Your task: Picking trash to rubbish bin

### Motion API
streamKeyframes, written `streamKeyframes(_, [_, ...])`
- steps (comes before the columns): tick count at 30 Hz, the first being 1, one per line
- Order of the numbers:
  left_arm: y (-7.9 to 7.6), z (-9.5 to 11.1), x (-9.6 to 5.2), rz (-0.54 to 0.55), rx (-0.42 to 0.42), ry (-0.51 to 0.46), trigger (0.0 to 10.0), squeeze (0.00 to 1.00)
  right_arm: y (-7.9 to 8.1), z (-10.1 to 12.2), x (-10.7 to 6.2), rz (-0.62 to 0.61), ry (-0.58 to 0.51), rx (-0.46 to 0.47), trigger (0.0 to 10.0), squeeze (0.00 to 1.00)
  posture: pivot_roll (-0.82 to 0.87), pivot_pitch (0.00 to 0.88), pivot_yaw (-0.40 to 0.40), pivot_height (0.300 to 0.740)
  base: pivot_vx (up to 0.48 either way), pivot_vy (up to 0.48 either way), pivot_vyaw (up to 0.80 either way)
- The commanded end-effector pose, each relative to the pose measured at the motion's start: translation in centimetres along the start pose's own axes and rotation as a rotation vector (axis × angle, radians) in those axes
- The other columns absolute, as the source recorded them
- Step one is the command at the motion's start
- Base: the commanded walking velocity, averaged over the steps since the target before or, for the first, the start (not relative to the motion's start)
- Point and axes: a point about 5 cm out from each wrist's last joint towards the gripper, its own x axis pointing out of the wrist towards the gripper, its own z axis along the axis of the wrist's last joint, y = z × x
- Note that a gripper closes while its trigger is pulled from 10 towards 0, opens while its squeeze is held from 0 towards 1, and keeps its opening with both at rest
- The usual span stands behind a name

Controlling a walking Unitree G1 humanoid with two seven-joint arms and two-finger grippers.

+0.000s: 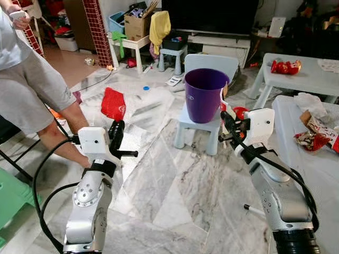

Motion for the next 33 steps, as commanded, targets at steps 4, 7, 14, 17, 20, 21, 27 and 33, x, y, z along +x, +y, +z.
streamKeyframes(4, [-0.10, 0.14, 0.26, -0.013, -0.008, -0.003, 0.0, 0.00, -0.14, 0.74, 0.10, 0.000, -0.025, -0.006, 0.0, 0.00, -0.02, 0.000, -0.029, 0.740, 0.395, 0.000, 0.00])
streamKeyframes(7, [-0.11, 0.14, 0.26, -0.015, -0.008, -0.003, 0.0, 0.00, -0.14, 0.74, 0.10, 0.000, -0.025, -0.006, 0.0, 0.00, -0.02, 0.000, -0.028, 0.740, 0.457, 0.000, 0.00])
streamKeyframes(14, [-0.10, 0.11, 0.23, -0.020, -0.009, -0.002, 0.0, 0.00, -0.10, 0.71, 0.06, 0.000, -0.024, -0.006, 0.0, 0.00, -0.02, 0.000, -0.027, 0.740, 0.480, 0.000, 0.00])
streamKeyframes(17, [-0.12, 0.07, 0.23, -0.022, -0.009, 0.000, 0.0, 0.00, -0.11, 0.69, 0.05, -0.002, -0.024, -0.005, 0.0, 0.00, -0.02, 0.000, -0.027, 0.740, 0.480, 0.000, 0.00])
streamKeyframes(20, [-0.10, 0.03, 0.21, -0.024, -0.010, 0.002, 0.0, 0.00, -0.09, 0.69, 0.05, -0.002, -0.024, -0.004, 0.0, 0.00, -0.02, 0.000, -0.026, 0.740, 0.480, 0.000, 0.00])
streamKeyframes(21, [-0.09, 0.03, 0.21, -0.024, -0.010, 0.002, 0.0, 0.00, -0.09, 0.69, 0.05, -0.002, -0.024, -0.003, 0.0, 0.00, -0.02, 0.000, -0.026, 0.740, 0.480, 0.000, 0.00])
streamKeyframes(27, [-0.11, -0.01, 0.20, -0.025, -0.011, 0.003, 0.0, 0.00, -0.11, 0.63, 0.03, -0.001, -0.022, -0.001, 0.0, 0.00, -0.02, 0.000, -0.026, 0.740, 0.480, 0.000, 0.00])
streamKeyframes(33, [-0.14, -0.06, 0.23, -0.029, -0.012, 0.004, 0.0, 0.00, -0.08, 0.59, 0.05, -0.001, -0.021, -0.001, 0.0, 0.00, -0.02, 0.000, -0.027, 0.740, 0.480, 0.000, 0.00])
